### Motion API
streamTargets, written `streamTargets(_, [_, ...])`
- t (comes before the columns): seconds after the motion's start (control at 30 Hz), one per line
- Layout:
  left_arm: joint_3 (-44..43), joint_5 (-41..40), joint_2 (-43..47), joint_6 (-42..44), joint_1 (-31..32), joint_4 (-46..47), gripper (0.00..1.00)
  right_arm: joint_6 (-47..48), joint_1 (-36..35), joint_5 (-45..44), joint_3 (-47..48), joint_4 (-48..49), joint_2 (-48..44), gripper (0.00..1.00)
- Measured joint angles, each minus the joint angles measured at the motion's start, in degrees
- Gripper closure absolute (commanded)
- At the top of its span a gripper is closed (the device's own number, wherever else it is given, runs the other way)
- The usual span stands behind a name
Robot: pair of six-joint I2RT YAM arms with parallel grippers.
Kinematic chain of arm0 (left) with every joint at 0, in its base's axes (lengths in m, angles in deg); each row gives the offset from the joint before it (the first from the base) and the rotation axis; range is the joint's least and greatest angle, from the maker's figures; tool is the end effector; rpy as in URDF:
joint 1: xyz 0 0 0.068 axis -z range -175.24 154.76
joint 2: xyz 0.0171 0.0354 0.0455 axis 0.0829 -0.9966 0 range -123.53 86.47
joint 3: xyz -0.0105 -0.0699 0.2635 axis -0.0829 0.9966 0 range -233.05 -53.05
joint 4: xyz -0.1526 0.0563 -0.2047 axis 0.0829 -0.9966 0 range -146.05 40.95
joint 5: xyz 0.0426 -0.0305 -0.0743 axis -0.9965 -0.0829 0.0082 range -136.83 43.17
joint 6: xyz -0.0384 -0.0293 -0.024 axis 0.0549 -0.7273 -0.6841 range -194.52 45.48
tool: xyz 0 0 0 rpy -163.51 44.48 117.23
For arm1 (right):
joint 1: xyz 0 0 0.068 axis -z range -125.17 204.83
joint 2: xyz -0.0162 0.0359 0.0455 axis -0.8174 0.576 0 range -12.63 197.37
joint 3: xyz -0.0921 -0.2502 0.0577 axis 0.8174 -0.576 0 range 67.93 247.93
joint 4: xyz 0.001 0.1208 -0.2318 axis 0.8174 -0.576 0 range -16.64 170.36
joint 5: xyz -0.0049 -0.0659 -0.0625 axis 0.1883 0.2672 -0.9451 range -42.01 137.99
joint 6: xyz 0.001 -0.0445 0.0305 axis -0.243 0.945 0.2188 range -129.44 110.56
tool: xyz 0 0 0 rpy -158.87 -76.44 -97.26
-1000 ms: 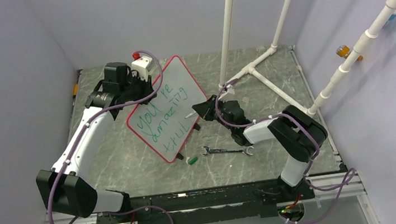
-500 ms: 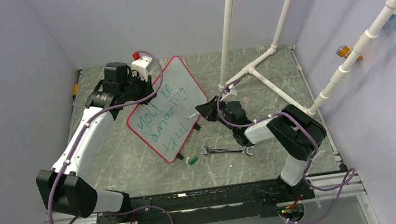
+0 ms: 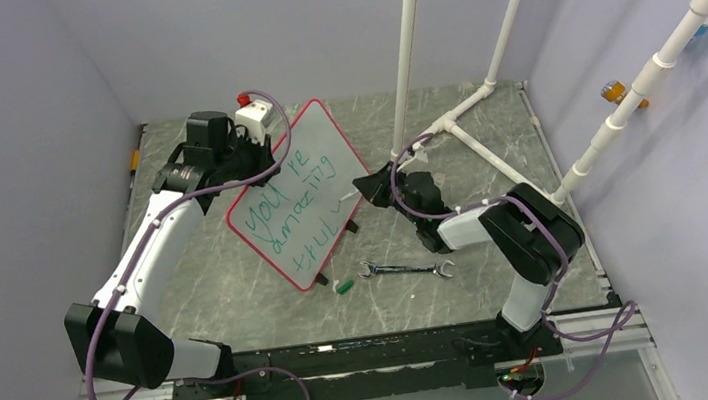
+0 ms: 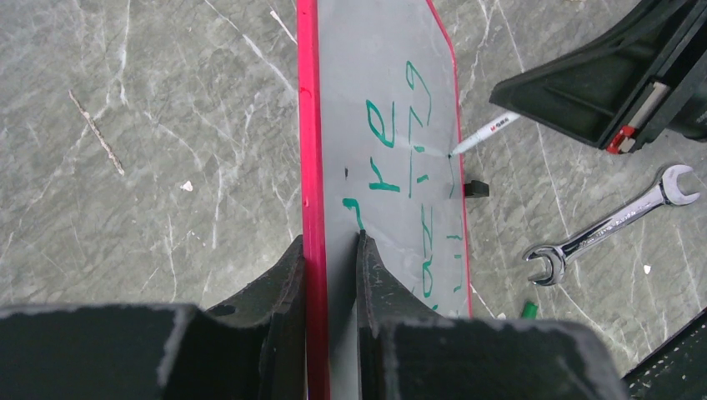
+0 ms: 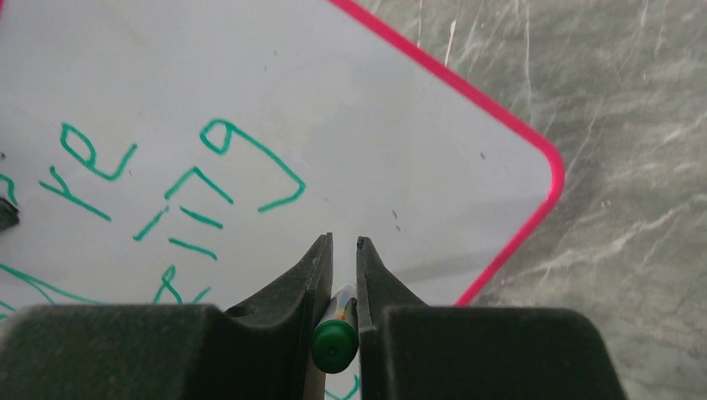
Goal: Write a sentence on the whiteboard
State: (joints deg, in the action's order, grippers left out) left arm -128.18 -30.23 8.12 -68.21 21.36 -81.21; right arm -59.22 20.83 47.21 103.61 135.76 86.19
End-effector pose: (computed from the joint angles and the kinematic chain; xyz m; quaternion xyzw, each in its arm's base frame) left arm 0.2872 -0.0964 0.3557 0.2395 0.8486 -0.1685 0.4407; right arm 0.2766 0.1859 0.1681 0.1078 0.7455 0.4354 0.4930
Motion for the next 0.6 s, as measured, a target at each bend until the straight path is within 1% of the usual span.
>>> streamTargets(0.27, [0.0,-0.3,0.0,-0.1,0.0,0.0,1.00,0.2,1.0,0.2,3.6,-0.7,1.2,1.00])
streamTargets(0.6, [0.0,-0.6,0.1,-0.2,0.0,-0.2,1.00,0.0,1.2,1.1,3.0,1.5,2.1,1.00])
